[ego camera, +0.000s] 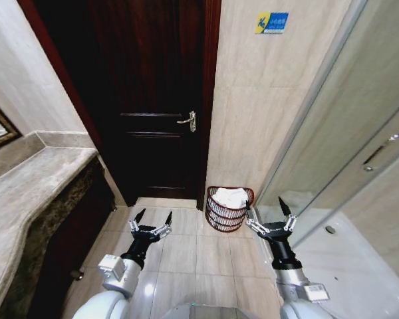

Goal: Discard the used towel into the hamper.

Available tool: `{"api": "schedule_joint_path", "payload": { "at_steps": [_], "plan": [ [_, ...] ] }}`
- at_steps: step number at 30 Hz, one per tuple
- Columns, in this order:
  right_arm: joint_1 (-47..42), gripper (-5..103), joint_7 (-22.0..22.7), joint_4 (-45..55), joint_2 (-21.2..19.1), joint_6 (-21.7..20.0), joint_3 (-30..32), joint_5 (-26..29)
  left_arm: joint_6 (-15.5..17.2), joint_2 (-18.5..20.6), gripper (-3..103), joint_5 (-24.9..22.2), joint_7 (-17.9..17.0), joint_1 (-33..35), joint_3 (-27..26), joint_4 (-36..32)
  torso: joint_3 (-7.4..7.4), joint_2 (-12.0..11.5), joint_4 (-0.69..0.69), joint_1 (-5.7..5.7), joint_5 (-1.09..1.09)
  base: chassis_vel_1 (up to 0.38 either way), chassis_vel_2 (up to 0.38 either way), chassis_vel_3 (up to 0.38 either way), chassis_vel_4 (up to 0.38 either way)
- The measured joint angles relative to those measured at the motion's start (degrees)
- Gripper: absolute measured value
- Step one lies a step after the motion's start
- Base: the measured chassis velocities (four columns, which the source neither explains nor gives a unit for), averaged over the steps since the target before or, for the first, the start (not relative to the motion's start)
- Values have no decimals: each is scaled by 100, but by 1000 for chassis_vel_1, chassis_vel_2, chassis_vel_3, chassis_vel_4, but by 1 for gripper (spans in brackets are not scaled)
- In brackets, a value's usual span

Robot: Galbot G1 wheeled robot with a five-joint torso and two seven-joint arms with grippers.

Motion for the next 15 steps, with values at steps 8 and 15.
{"api": "schedule_joint_path", "payload": {
  "at_steps": [8, 15],
  "plan": [
    [0, 100, 0, 0, 0, 0, 0, 0, 0, 1, 100, 0, 0, 0, 0, 0, 0, 0, 0, 1, -2, 143, -148, -150, 162],
    [0, 100, 0, 0, 0, 0, 0, 0, 0, 1, 100, 0, 0, 0, 0, 0, 1, 0, -1, 1, -1, 134, -148, -153, 129]
  ]
}}
